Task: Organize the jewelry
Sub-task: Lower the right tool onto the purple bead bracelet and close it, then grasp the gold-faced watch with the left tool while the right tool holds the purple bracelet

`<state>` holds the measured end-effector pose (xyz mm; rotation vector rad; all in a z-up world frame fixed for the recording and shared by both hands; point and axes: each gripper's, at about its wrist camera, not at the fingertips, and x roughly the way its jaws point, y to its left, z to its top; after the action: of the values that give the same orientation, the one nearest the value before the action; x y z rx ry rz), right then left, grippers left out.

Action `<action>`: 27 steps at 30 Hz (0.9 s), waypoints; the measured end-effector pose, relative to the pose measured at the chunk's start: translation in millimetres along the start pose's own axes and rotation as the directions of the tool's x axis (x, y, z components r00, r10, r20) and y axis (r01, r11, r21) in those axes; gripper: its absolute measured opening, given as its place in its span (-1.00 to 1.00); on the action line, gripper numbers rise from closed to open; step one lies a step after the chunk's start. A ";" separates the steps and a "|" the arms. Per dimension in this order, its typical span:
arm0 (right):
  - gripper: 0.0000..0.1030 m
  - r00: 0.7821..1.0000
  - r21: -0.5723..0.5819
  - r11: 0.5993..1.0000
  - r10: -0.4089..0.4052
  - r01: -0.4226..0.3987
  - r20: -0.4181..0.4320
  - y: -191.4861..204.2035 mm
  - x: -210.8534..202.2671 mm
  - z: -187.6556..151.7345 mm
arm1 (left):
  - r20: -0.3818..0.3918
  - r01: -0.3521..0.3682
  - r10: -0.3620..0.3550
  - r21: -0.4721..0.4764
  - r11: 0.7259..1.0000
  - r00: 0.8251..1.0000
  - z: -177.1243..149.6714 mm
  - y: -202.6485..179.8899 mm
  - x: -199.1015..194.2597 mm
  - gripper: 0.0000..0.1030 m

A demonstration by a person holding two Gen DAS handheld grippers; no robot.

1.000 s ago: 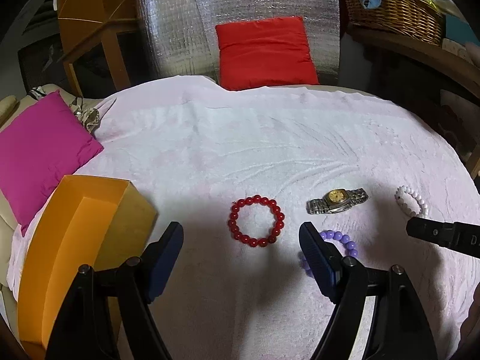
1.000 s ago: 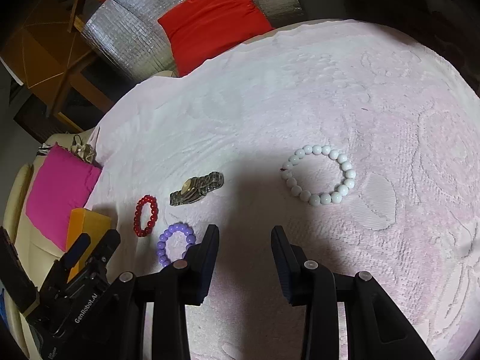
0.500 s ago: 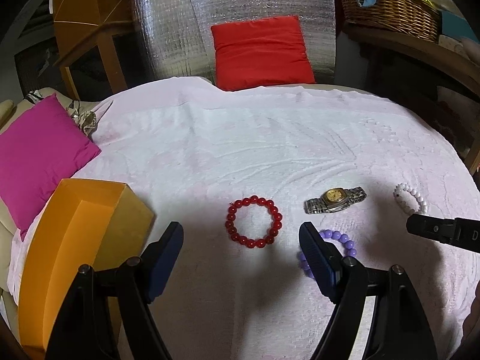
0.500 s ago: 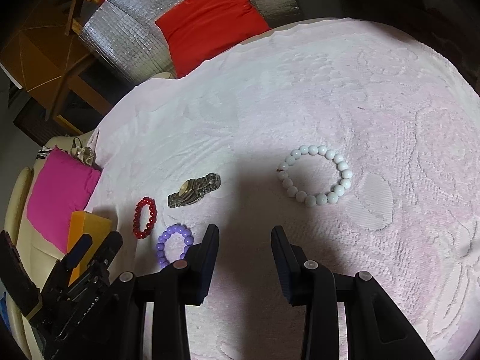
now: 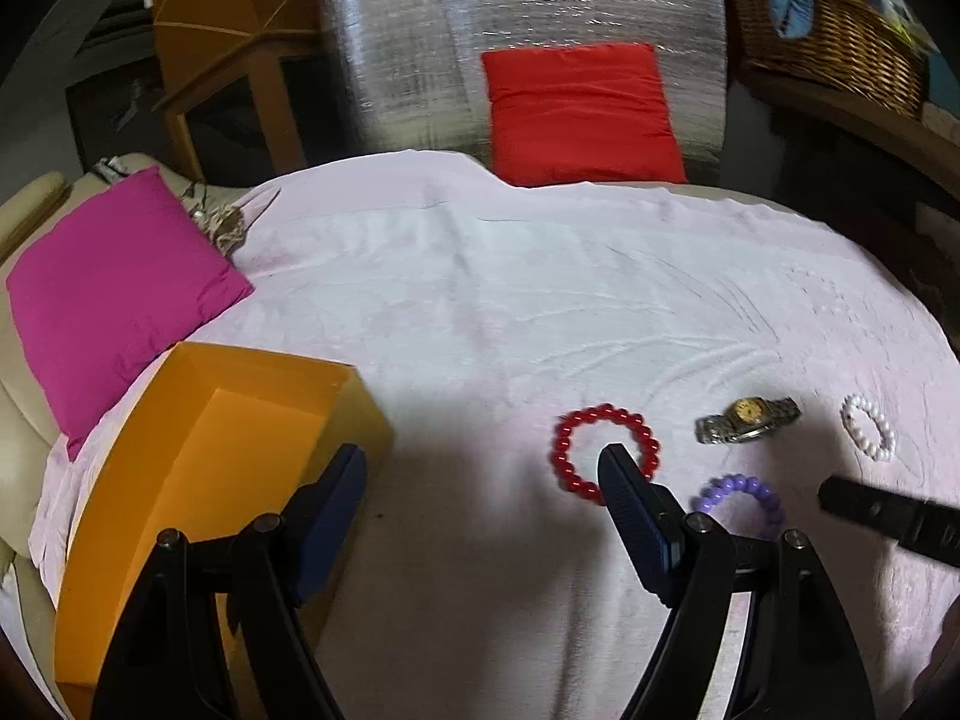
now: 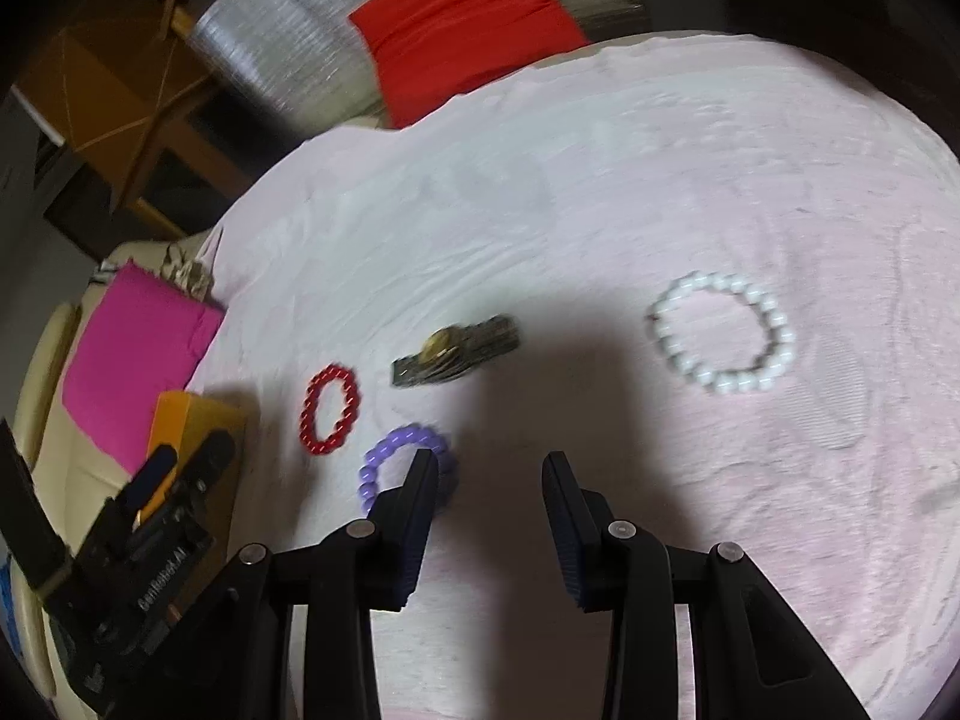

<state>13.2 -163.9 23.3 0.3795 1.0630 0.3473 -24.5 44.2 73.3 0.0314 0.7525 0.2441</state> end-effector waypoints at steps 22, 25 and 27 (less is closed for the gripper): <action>-0.79 0.981 -0.207 0.960 -0.177 0.189 0.076 32.0 28.3 -7.5 | 0.003 0.015 -0.015 0.013 1.000 1.000 0.5 -0.9 0.6 0.55; -0.79 0.984 -0.177 0.969 -0.163 0.174 0.073 18.2 14.9 -6.2 | 0.014 0.031 -0.031 0.031 0.999 0.999 1.0 -7.1 -0.6 0.55; -0.79 0.986 -0.149 0.976 -0.154 0.161 0.059 6.5 8.0 -3.4 | 0.026 0.059 -0.061 0.059 0.997 0.998 2.0 -16.9 -1.4 0.55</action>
<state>13.1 -154.1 18.6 0.1641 1.0058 0.2747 -20.6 27.5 73.8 0.0672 0.7316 0.1644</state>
